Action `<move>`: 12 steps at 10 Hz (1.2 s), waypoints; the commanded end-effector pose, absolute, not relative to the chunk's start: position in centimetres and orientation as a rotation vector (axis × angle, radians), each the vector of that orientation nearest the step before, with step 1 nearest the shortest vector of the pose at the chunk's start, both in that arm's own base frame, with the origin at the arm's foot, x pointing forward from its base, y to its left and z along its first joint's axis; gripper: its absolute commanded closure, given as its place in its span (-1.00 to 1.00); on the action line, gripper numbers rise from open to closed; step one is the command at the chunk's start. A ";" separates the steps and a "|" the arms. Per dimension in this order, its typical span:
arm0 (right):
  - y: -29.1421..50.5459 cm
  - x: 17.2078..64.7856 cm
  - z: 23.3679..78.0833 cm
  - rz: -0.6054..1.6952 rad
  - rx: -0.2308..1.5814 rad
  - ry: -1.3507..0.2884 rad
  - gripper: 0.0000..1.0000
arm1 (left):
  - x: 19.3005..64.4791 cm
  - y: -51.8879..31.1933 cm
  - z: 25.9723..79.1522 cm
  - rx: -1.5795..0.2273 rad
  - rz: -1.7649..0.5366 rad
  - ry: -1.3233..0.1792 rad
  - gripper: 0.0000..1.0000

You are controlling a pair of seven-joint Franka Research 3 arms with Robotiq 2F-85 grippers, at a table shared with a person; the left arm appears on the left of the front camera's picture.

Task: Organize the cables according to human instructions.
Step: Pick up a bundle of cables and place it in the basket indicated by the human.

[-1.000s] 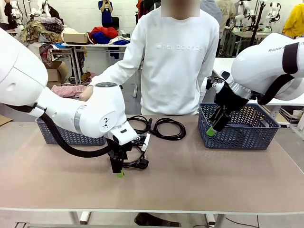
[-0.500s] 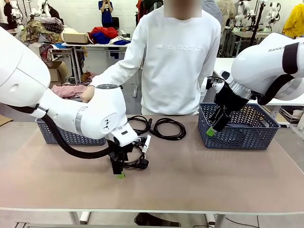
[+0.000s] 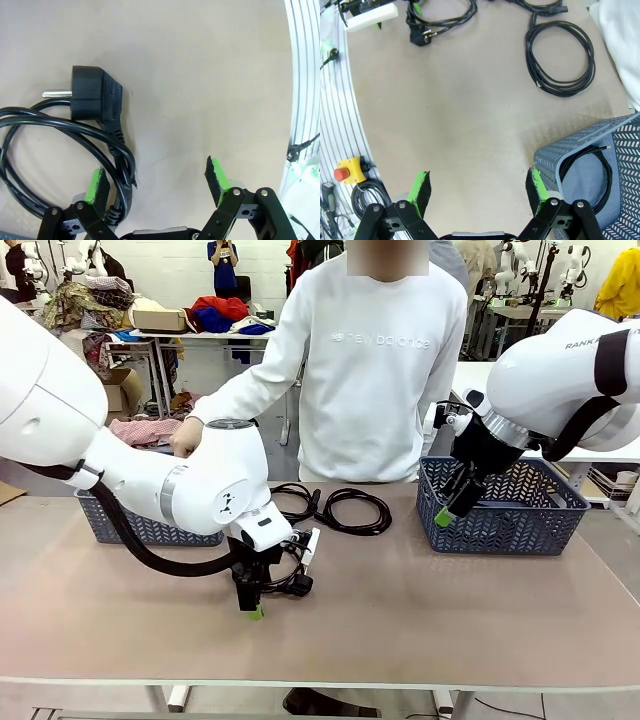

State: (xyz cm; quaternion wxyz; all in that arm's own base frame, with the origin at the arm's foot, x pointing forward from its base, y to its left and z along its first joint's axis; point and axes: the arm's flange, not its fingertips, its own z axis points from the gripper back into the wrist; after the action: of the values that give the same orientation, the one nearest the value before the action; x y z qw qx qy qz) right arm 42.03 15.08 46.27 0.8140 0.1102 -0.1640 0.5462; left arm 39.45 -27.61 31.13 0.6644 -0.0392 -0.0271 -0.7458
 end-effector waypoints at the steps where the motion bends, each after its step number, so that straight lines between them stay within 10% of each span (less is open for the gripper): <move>1: 15.1 42.0 46.4 1.153 0.230 -0.349 -1.00 | 39.0 -27.2 31.4 -0.055 -1.678 -0.044 -0.77; 9: 15.1 42.0 46.4 1.153 0.230 -0.349 -1.00 | 39.7 -26.9 31.8 -0.018 -1.693 -0.049 0.77; 12: 15.1 42.0 46.4 1.153 0.230 -0.349 -1.00 | 39.8 -26.8 32.0 -0.008 -1.710 -0.054 1.00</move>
State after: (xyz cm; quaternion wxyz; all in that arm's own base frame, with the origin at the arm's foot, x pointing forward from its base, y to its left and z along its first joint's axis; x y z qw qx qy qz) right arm 42.03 15.08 46.27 0.8140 0.1102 -0.1640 0.5462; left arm 39.82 -27.16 31.64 0.6588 -0.0189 -0.0251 -0.7516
